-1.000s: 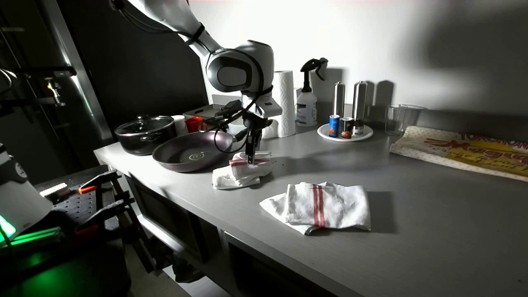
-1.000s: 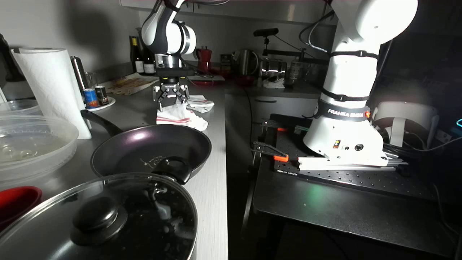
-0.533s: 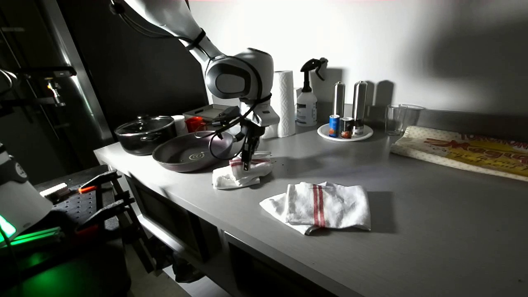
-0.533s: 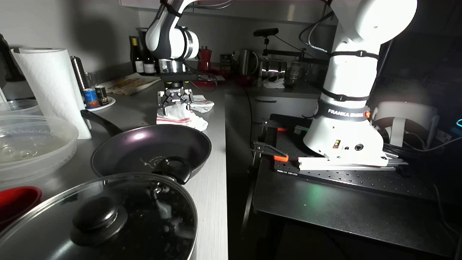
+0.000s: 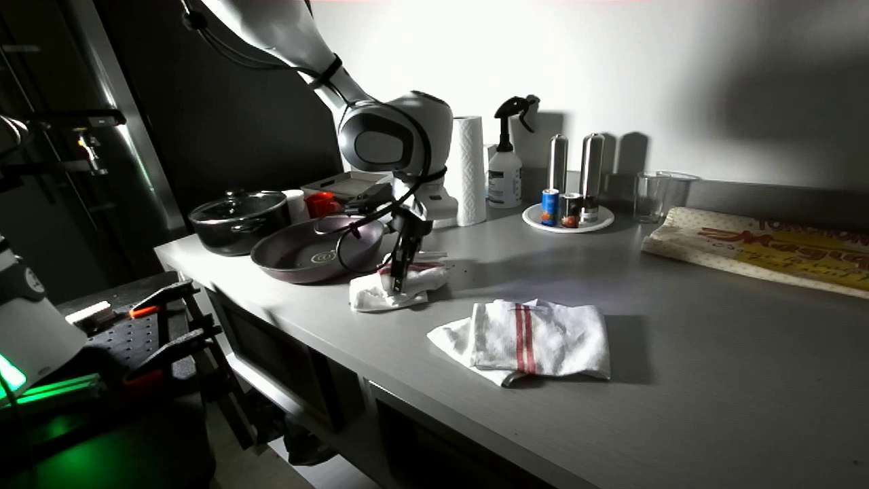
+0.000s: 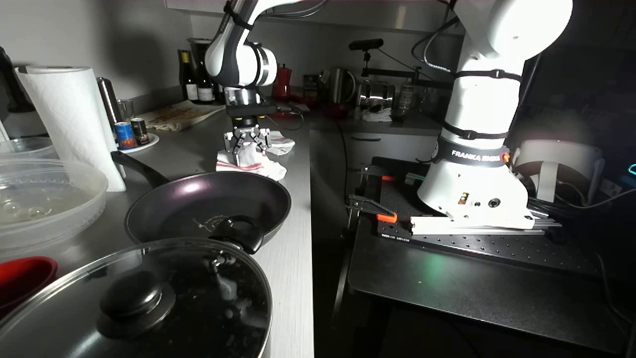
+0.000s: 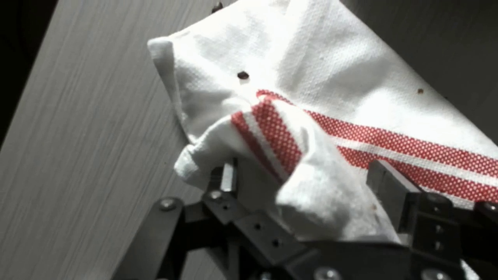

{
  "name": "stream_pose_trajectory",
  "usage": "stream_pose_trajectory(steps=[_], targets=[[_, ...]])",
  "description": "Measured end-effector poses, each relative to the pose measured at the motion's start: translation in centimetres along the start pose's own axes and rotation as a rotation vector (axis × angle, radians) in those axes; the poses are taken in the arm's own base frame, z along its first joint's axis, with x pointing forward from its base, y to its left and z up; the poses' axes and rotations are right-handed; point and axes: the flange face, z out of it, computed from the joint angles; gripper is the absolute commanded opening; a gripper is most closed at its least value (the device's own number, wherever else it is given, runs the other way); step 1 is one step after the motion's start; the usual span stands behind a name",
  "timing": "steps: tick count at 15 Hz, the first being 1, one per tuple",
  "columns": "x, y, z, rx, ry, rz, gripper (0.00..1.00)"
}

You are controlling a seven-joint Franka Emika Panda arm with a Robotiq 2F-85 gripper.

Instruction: Use the towel on the left to wipe the black pan.

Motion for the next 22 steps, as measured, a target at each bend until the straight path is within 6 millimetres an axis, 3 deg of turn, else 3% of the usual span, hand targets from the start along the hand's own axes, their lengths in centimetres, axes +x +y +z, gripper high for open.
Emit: stream_pose_trajectory(steps=[7, 10, 13, 17, 22], targets=[[0.0, -0.1, -0.2, 0.014, -0.003, 0.011, 0.01], [-0.1, -0.3, -0.7, 0.020, 0.002, 0.010, 0.03], [-0.5, -0.4, -2.5, 0.039, 0.021, 0.004, 0.03], [-2.4, -0.1, -7.1, 0.087, 0.077, -0.012, 0.03], [-6.3, 0.3, -13.6, 0.162, 0.180, -0.054, 0.03]])
